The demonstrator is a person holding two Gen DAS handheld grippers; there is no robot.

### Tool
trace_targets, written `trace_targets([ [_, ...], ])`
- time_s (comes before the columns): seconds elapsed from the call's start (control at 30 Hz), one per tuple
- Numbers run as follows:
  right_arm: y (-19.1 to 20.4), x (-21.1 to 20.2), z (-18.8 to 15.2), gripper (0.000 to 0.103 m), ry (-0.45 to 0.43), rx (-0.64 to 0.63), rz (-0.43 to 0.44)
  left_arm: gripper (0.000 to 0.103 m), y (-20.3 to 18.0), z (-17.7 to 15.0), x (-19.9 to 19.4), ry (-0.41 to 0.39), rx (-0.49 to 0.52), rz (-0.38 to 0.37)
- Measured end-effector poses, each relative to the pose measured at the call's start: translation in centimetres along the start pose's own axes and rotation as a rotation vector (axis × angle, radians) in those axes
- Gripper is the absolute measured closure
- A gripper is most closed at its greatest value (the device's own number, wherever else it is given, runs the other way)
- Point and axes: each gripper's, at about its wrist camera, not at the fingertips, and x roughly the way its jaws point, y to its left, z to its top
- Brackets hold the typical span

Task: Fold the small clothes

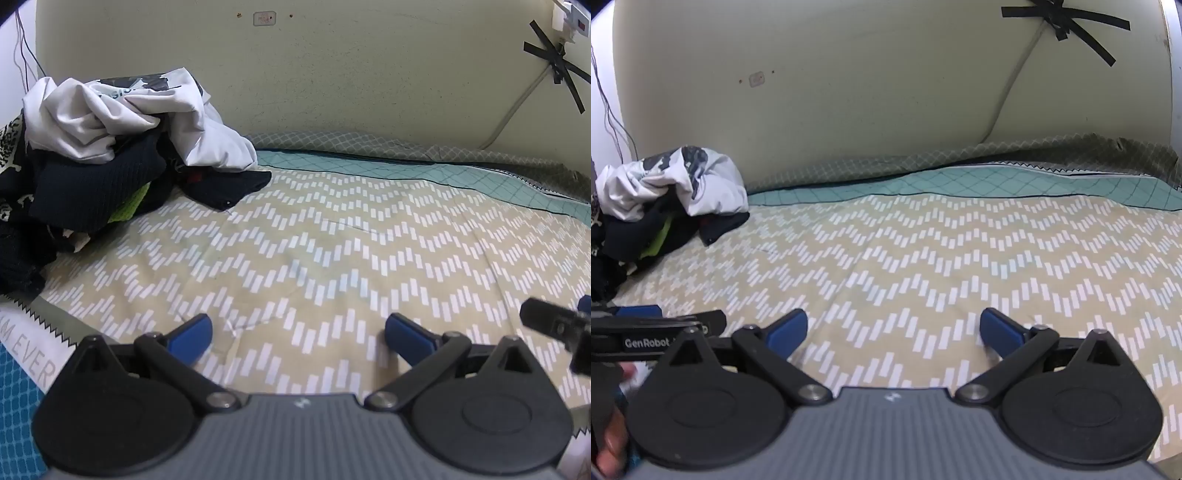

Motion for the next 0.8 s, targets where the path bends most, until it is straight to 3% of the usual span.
trace_targets([
  [0.1, -0.1, -0.2, 0.0, 0.007, -0.01, 0.034, 0.006, 0.0, 0.9, -0.5, -0.9, -0.022, 0.018, -0.032],
  [0.2, 1.0, 0.0, 0.1, 0.007, -0.002, 0.005, -0.015, 0.0, 2.9, -0.7, -2.5, -0.069, -0.068, 0.081],
  [0.3, 2.1, 0.2, 0.0, 0.008, 0.003, -0.038, 0.046, 0.0, 5.1, -0.5, -4.4, -0.137, -0.093, 0.188],
  [0.43, 5.7, 0.9, 0.9, 0.008, -0.011, -0.105, 0.155, 0.0, 7.3, -0.6, -5.1, -0.156, -0.131, 0.308],
  [0.53, 8.2, 0.7, 1.0, 0.008, -0.056, -0.173, 0.232, 0.0, 8.7, -0.9, -5.1, -0.127, -0.216, 0.291],
  [0.7, 11.0, 1.6, -0.3, 0.008, -0.099, -0.252, 0.253, 0.0, 9.0, -1.4, -4.2, -0.113, -0.228, 0.3],
  [0.8, 10.6, 2.6, -0.6, 0.008, -0.037, -0.244, 0.266, 0.0, 8.7, -1.7, -3.9, -0.111, -0.211, 0.318],
])
